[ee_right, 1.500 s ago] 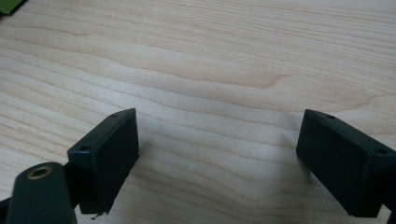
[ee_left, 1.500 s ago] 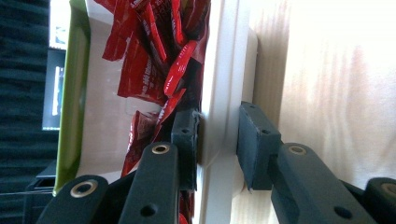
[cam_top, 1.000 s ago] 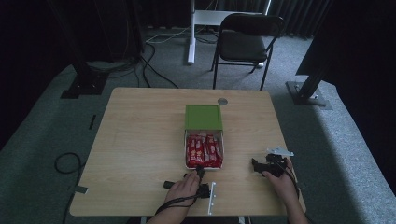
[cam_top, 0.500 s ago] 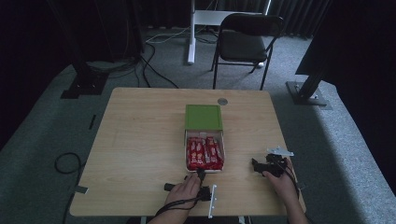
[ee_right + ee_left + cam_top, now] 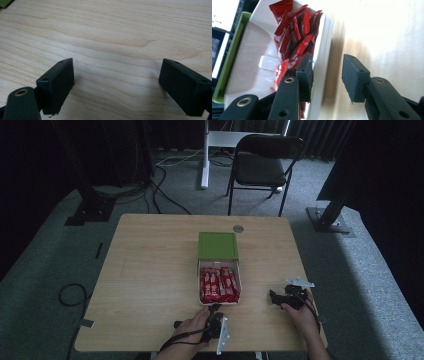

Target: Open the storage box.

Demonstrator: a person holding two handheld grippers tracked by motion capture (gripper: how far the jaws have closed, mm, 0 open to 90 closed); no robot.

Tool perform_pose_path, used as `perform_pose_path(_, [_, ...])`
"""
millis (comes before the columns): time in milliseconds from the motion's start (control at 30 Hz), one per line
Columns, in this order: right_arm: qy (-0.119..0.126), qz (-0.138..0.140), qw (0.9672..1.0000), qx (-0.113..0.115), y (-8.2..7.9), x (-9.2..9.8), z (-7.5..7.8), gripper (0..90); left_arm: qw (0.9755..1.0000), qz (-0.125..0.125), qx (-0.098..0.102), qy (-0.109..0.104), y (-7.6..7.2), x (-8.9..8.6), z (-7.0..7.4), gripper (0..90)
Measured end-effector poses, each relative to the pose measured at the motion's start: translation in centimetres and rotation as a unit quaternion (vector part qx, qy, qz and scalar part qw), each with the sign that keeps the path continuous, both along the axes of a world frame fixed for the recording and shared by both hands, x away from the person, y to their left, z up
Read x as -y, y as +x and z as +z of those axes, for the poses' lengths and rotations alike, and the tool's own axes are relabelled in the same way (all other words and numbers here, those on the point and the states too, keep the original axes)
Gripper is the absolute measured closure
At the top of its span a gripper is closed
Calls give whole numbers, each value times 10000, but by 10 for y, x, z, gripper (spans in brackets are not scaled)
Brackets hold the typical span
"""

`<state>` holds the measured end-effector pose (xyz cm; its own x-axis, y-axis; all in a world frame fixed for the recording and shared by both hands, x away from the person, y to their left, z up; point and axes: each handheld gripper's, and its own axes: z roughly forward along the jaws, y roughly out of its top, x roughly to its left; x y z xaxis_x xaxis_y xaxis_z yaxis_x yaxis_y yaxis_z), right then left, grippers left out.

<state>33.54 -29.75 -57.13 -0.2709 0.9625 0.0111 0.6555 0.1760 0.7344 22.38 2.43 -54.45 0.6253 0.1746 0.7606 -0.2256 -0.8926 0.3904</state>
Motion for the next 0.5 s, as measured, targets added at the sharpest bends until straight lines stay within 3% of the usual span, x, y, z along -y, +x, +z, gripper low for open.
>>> perform_pose_path(100, [-1,1,10000,1,0,0,0,125,9993,-29,-303,-235,-1,-7,0,619])
perform_pose_path(167, [0,-1,10000,-1,0,0,0,125,9988,-7,-378,-317,-1,-12,-2,619])
perform_pose_path(267, [-2,0,10000,1,0,0,0,125,9963,114,-680,-507,0,-22,-2,619])
perform_pose_path(333, [-1,-1,10000,-1,0,0,0,125,9939,215,-910,-591,1,-29,-2,619])
perform_pose_path(500, [1,-1,10000,2,0,0,0,125,9871,516,-1190,-935,7,-49,-1,619])
